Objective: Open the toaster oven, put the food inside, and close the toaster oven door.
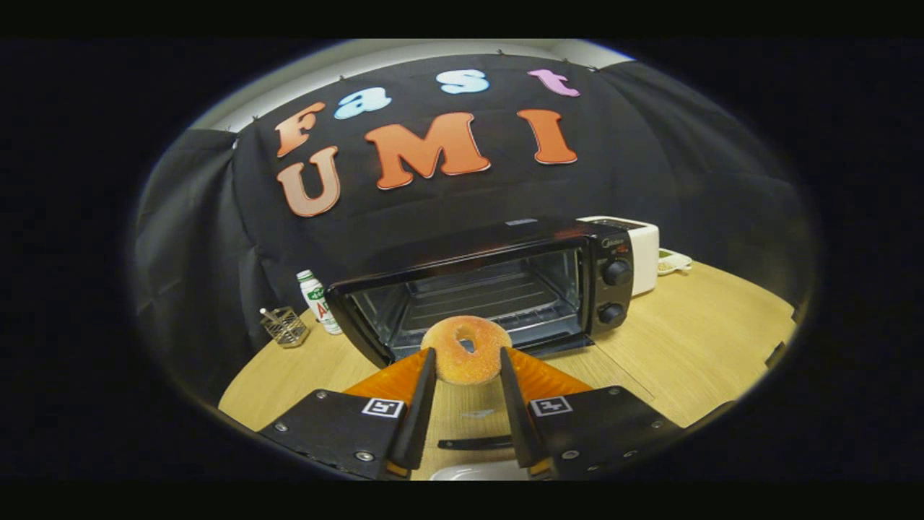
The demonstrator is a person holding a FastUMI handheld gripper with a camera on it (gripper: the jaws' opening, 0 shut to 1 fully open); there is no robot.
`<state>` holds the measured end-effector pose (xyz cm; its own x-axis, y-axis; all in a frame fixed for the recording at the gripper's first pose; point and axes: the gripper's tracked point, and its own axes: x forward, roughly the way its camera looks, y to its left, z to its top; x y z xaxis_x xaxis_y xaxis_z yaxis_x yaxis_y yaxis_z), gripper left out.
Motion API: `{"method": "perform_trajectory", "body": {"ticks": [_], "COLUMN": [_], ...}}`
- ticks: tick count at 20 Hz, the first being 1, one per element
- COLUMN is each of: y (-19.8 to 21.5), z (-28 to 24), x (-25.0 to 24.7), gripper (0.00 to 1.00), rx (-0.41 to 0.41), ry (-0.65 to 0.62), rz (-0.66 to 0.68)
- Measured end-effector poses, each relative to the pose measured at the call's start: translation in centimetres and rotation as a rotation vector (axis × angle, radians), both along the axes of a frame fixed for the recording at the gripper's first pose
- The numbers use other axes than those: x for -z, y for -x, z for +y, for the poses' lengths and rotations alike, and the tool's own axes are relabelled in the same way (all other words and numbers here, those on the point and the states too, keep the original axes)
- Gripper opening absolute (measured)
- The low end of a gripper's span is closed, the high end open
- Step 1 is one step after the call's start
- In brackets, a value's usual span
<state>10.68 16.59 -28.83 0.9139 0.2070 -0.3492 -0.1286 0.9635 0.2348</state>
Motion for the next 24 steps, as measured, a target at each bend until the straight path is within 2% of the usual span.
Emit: {"method": "perform_trajectory", "body": {"ticks": [4,10,17,19,22,24], "y": [-3.8,-7.5,-10.0,-10.8,-11.9,-11.9], "z": [-0.3,0.1,2.8,3.1,3.3,3.3], "x": [-0.4,0.6,0.9,1.1,1.5,1.3], "gripper": [0.49,0.49,0.49,0.53,0.57,0.66], "rx": [0.06,0.09,0.05,0.051,0.046,0.052], "ry": [-0.14,-0.255,-0.351,-0.384,-0.357,-0.34], "rz": [0.011,0.056,0.064,0.066,0.066,0.058]}}
